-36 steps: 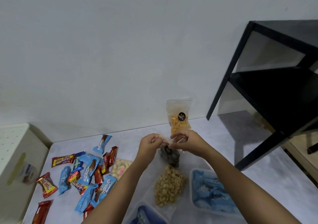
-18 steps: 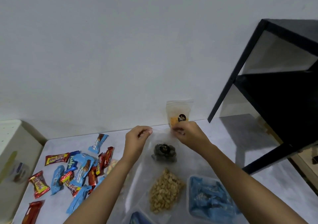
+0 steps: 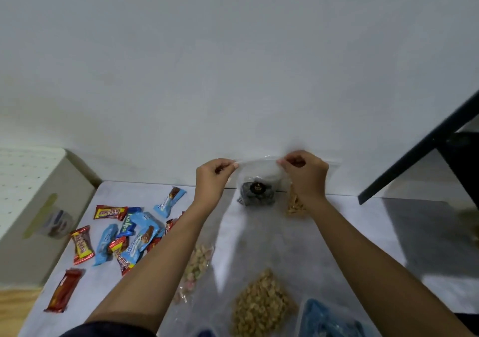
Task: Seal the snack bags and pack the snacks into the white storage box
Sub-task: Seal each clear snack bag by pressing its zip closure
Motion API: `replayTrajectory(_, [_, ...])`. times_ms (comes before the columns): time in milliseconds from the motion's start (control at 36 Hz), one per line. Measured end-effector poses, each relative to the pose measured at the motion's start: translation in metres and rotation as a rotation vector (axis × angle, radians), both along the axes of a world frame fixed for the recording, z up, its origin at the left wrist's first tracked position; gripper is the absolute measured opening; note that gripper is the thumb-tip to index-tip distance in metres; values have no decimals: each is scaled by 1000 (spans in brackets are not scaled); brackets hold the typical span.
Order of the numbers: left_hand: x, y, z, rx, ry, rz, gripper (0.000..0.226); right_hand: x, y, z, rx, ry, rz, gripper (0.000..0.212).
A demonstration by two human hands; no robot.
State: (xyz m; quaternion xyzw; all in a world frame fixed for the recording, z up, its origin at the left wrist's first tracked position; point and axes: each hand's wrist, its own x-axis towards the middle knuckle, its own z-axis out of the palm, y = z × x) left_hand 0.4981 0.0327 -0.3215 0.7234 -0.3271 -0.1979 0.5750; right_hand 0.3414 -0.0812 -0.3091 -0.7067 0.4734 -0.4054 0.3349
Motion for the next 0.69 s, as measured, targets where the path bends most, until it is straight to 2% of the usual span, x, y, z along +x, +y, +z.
replayTrajectory(194, [2,-9,-2,50,-46,35,9,4,2,-3,4,3,-39,16])
replayTrajectory(278, [-5,1,-4,72,-37,59,22,-2,13,-3,88,39,-25,22])
replayTrajectory(361, [-20,25,-12,81,2,67,34,-16,36,-9,191,67,47,29])
replayTrajectory(444, [-34,59,-30,151,79,-85,27,-31,69,-19,271,124,223,32])
replayTrajectory(556, [-47,103,-54,401,122,-395,17,-57,115,-38,393,391,518,43])
replayTrajectory(639, [-55,127,-63,695,-33,-615,27,-70,142,-52,356,750,770,55])
replayTrajectory(694, [-59,141,-68,814,-111,-720,37,-77,157,-59,328,988,864,66])
